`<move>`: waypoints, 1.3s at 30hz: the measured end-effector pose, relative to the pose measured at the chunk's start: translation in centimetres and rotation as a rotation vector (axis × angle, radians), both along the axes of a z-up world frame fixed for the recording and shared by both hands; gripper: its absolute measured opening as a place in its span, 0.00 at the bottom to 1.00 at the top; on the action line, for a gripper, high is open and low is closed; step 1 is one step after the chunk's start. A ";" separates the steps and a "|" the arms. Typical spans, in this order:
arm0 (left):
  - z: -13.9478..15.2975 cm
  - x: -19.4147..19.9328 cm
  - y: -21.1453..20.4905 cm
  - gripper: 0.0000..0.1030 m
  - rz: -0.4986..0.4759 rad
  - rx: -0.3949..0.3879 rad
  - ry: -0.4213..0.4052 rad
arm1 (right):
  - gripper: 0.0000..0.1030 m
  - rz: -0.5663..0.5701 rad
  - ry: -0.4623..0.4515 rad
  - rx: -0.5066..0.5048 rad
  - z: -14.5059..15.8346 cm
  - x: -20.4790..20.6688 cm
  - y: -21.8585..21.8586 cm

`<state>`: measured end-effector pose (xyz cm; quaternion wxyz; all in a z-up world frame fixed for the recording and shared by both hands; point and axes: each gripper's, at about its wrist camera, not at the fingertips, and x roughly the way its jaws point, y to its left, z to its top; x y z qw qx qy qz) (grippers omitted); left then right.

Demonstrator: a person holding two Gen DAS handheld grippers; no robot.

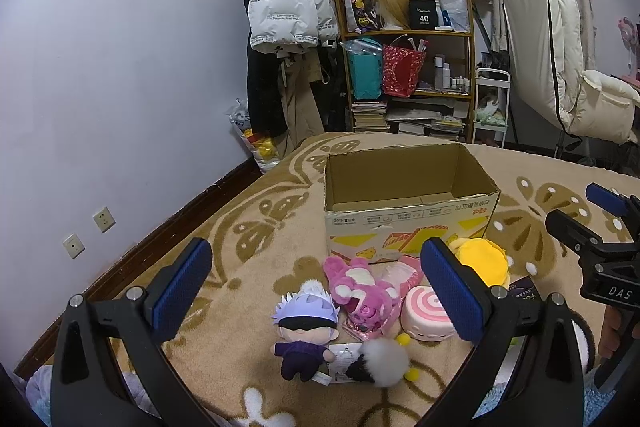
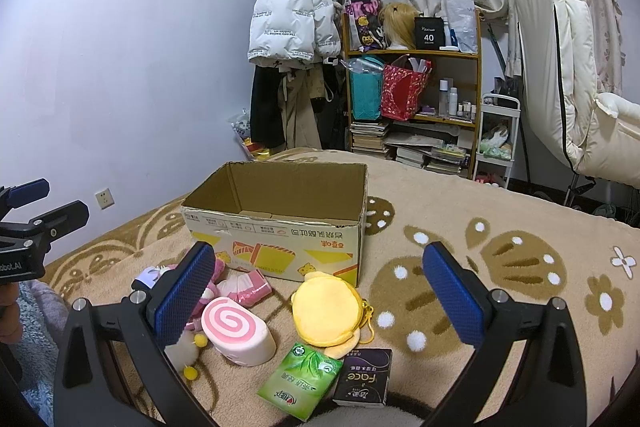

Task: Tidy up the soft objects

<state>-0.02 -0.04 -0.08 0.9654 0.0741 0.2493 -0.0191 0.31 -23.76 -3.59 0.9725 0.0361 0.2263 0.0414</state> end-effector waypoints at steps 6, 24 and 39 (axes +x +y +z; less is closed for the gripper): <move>0.0 0.0 0.1 1.00 0.000 -0.002 0.002 | 1.00 0.001 0.002 0.000 0.0 0.0 0.0; -0.8 0.0 -0.1 1.00 0.000 0.004 0.005 | 1.00 0.002 0.004 -0.001 0.0 0.0 0.0; -0.8 0.0 -0.1 1.00 0.003 0.003 0.006 | 1.00 0.002 0.006 -0.002 0.0 0.0 0.1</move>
